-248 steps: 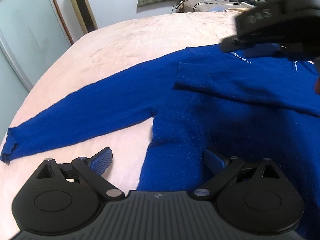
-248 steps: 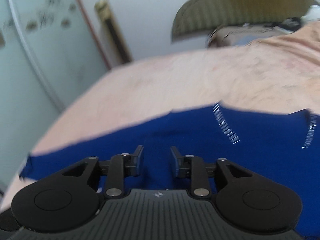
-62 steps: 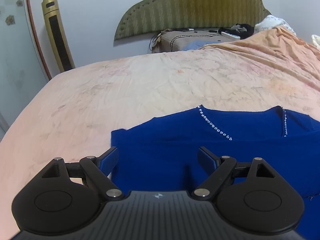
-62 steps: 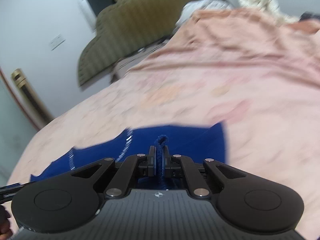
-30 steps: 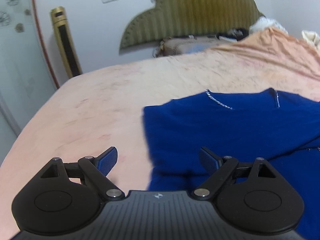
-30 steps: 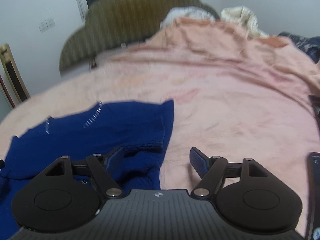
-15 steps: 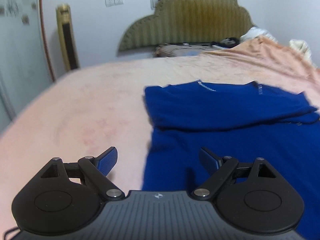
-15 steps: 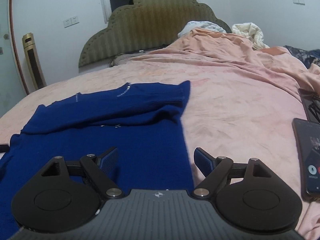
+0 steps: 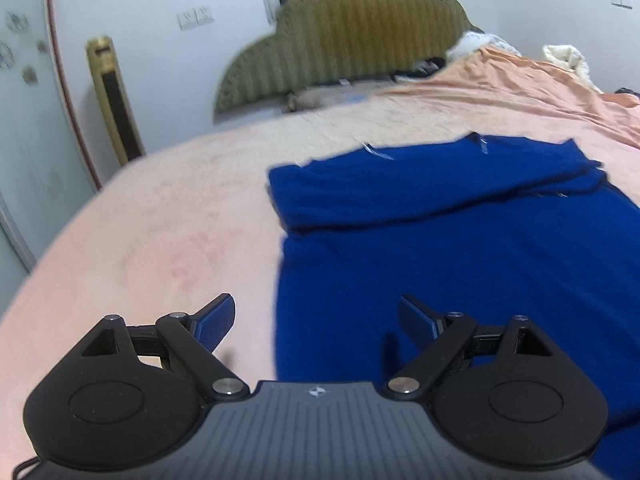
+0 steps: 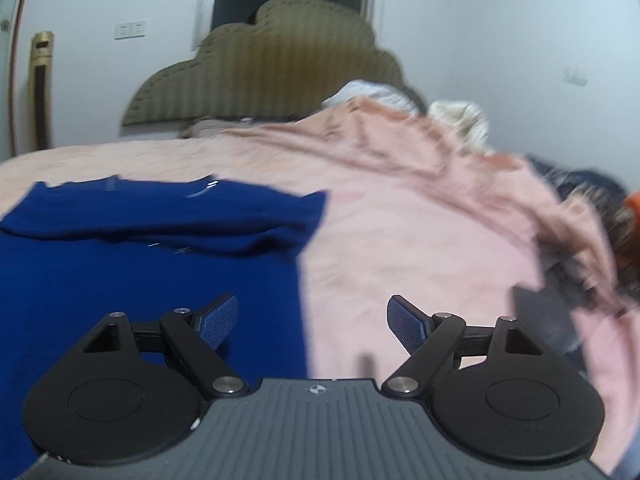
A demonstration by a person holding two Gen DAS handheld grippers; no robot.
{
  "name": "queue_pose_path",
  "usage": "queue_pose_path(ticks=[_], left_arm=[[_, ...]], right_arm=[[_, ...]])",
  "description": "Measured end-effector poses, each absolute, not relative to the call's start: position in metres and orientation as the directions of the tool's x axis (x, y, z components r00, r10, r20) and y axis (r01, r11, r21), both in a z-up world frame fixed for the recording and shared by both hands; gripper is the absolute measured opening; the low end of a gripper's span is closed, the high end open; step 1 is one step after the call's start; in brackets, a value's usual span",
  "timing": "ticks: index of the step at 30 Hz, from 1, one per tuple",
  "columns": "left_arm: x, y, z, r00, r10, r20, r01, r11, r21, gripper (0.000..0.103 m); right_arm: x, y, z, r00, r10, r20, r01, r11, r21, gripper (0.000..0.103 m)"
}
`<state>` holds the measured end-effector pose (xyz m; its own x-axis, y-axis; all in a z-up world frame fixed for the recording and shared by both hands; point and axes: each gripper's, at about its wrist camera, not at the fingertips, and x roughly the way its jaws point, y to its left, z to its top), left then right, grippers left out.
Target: Fold small clothes
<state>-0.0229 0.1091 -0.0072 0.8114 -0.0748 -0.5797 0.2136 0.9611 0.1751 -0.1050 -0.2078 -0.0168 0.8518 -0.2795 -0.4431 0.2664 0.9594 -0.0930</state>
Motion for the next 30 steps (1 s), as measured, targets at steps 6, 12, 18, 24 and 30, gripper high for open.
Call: queue_pose_path(ticks=[6,12,18,24,30], left_arm=[[-0.038,0.087,-0.024,0.808,-0.05,-0.587,0.233,0.943,0.24,0.089],[-0.053,0.082,-0.018,0.83,0.009,-0.558,0.198,0.93,0.309,0.089],[-0.075,0.116,0.011,0.822,-0.071,-0.565,0.26,0.929,0.262,0.094],[-0.063,0.122,-0.007,0.751,-0.042,-0.659,0.272,0.929,0.251,0.093],[-0.023,0.138,0.014,0.759,-0.099,-0.644,0.241,0.961,0.137,0.094]], right_arm=[[-0.109,-0.22,-0.025,0.861,-0.249,-0.443,0.274,0.962,-0.008,0.085],[-0.108,-0.209,-0.034,0.861,-0.194,-0.47,0.231,0.973,0.022,0.084],[-0.119,-0.216,-0.007,0.851,-0.273,-0.447,0.235,0.962,-0.141,0.094],[-0.107,-0.201,-0.029,0.811,-0.189,-0.553,0.107,0.978,-0.177,0.093],[-0.104,-0.209,-0.006,0.831,-0.109,-0.546,0.092,0.994,-0.059,0.091]])
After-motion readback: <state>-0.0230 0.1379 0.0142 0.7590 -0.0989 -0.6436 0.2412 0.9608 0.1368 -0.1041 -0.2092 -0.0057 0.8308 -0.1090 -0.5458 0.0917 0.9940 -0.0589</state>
